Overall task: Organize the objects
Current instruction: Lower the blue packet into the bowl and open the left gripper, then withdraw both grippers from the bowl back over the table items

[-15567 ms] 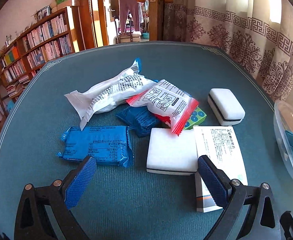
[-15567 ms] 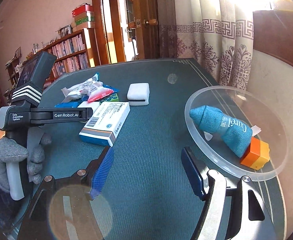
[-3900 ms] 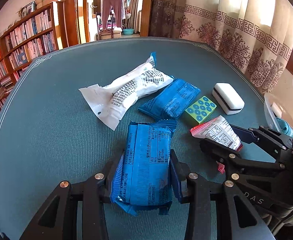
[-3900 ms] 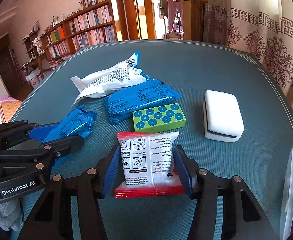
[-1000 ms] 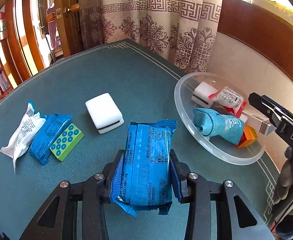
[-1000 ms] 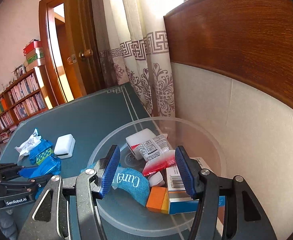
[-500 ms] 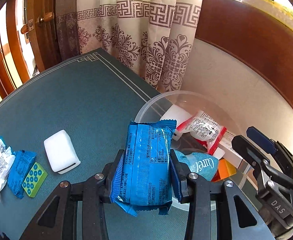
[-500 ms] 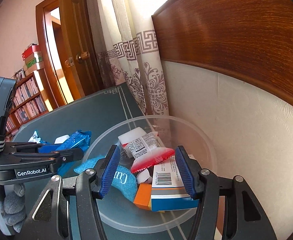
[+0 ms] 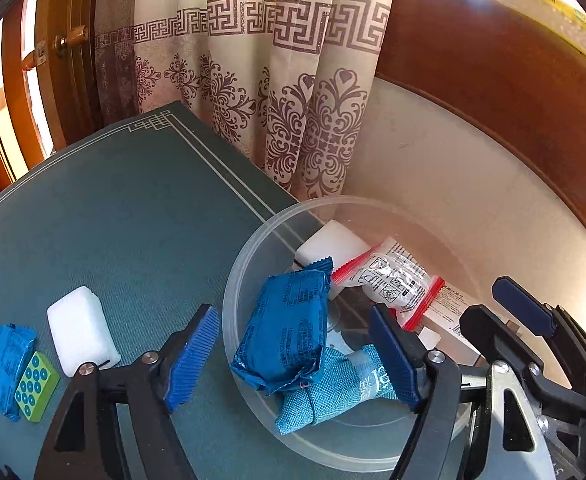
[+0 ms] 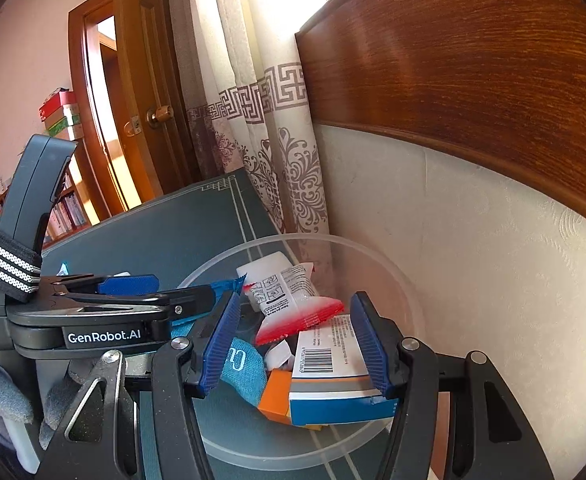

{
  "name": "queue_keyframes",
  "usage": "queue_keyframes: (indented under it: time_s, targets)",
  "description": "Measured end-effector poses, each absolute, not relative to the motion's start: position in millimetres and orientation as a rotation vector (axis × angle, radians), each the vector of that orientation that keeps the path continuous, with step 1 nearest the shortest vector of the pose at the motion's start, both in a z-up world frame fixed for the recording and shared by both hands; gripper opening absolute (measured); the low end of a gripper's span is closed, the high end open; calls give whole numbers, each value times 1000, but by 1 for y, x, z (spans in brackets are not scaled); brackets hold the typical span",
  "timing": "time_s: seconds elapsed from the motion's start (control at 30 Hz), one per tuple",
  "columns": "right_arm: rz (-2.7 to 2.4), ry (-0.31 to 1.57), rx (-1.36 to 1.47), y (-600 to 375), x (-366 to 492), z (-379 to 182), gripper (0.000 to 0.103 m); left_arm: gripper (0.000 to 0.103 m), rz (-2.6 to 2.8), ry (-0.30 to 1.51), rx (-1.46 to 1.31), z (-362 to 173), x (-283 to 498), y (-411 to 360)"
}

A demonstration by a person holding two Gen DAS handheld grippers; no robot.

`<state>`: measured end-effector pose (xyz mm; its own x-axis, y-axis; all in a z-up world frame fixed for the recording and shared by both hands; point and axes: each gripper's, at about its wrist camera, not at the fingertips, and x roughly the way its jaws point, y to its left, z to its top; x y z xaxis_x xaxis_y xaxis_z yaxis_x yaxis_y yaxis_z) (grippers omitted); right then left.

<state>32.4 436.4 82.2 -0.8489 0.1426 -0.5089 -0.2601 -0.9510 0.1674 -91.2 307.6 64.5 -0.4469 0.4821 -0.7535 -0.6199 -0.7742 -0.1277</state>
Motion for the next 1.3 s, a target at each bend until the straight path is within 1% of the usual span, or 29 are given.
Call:
queue_keyframes:
  time_s: [0.17, 0.23, 0.5, 0.9, 1.07, 1.3]
  targets:
    - [2818, 337, -758, 433, 32, 81, 59, 84, 2253, 196, -1103, 62, -91, 292]
    - [2823, 334, -755, 431, 32, 82, 59, 91, 2271, 194, -1108, 61, -88, 286]
    - [2848, 319, -768, 417, 34, 82, 59, 101, 2344, 204, -1088, 61, -79, 262]
    - [2911, 288, -805, 383, 40, 79, 60, 102, 2431, 147, -1159, 52, -82, 205]
    - [2946, 312, -850, 365, 41, 76, 61, 102, 2465, 127, -1181, 49, -86, 184]
    - [2991, 309, -884, 340, 40, 75, 63, 102, 2526, 136, -1194, 45, -87, 153]
